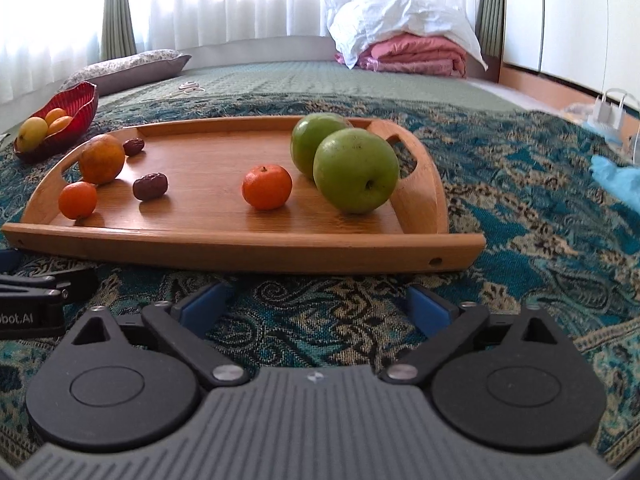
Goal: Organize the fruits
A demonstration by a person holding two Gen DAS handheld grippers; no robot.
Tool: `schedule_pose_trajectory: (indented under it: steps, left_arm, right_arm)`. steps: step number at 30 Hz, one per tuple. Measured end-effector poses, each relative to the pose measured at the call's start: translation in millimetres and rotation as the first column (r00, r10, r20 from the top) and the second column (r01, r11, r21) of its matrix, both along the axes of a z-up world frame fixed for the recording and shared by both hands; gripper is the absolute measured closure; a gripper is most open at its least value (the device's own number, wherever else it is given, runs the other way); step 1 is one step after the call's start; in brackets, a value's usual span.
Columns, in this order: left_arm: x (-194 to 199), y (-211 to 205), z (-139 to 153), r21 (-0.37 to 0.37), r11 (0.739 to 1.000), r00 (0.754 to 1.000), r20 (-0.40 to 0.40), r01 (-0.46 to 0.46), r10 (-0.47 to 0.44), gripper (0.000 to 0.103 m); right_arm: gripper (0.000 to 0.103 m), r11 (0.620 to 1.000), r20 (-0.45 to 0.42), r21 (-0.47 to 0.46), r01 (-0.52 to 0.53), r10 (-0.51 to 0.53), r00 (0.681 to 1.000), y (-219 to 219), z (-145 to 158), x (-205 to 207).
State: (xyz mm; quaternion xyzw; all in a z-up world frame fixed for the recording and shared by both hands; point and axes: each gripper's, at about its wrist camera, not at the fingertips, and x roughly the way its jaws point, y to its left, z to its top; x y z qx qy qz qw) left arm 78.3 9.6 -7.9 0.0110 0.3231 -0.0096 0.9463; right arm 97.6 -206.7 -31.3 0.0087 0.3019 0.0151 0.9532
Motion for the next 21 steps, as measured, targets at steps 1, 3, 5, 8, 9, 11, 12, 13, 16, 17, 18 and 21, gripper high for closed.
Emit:
schedule_pose_trajectory:
  steps: [1, 3, 5, 8, 9, 11, 12, 13, 16, 17, 18, 21]
  left_arm:
    - [0.3, 0.2, -0.2, -0.001, 1.000, 1.000, -0.001, 0.001, -0.001, 0.000]
    - [0.8, -0.2, -1.0, 0.002, 1.000, 1.000, -0.002, 0.004, -0.004, 0.000]
    - [0.7, 0.1, -1.2, 0.002, 1.000, 1.000, -0.004, 0.007, -0.007, 0.000]
    - [1.8, 1.4, -1.5, -0.010, 1.000, 1.000, -0.008, 0.007, -0.007, 0.000]
    - [1.8, 2.4, -1.7, -0.012, 1.000, 1.000, -0.008, 0.007, -0.007, 0.000]
    - [1.9, 2.8, -1.9, -0.013, 1.000, 1.000, -0.008, 0.007, -0.008, 0.000]
    - [1.8, 2.9, -2.0, -0.014, 1.000, 1.000, -0.007, 0.007, -0.007, 0.000]
    - [1.9, 2.8, -1.9, -0.013, 1.000, 1.000, -0.009, 0.007, -0.007, 0.000]
    - [1.7, 3.3, -2.2, -0.011, 1.000, 1.000, -0.003, 0.007, -0.007, 0.000]
    - [1.5, 3.2, -2.3, -0.010, 1.000, 1.000, -0.001, 0.007, -0.007, 0.000]
    - [0.6, 2.5, -2.1, -0.008, 1.000, 1.000, 0.001, 0.007, -0.007, 0.000]
    - [-0.4, 2.8, -2.6, -0.012, 1.000, 1.000, 0.004, 0.008, -0.008, 0.000]
  right_arm:
    - [0.000, 1.000, -0.005, 0.003, 0.000, 0.000, 1.000, -0.3, -0.6, 1.1]
    - [0.000, 1.000, -0.004, -0.006, -0.001, 0.001, 1.000, 0.9, -1.5, 1.1]
    - [0.000, 1.000, 0.007, -0.021, -0.005, 0.005, 1.000, 2.7, -3.3, -0.5]
    - [0.000, 1.000, 0.014, -0.022, -0.006, 0.007, 1.000, 2.5, -4.3, -1.6]
    - [0.000, 1.000, 0.013, -0.021, -0.007, 0.007, 1.000, 2.3, -4.2, -1.5]
    - [0.000, 1.000, 0.010, -0.022, -0.009, 0.009, 1.000, 2.2, -3.9, -1.4]
    - [0.000, 1.000, 0.010, -0.022, -0.010, 0.010, 1.000, 2.2, -4.0, -1.4]
    - [0.000, 1.000, 0.010, -0.022, -0.010, 0.011, 1.000, 2.0, -3.9, -1.5]
    - [0.000, 1.000, 0.012, -0.023, -0.012, 0.012, 1.000, 2.0, -4.2, -2.2]
    - [0.000, 1.000, 0.013, -0.024, -0.012, 0.012, 1.000, 2.2, -4.3, -2.5]
    - [0.000, 1.000, 0.013, -0.025, -0.012, 0.012, 1.000, 2.4, -4.3, -2.6]
    - [0.000, 1.000, 0.015, -0.026, -0.012, 0.012, 1.000, 2.6, -4.5, -2.9]
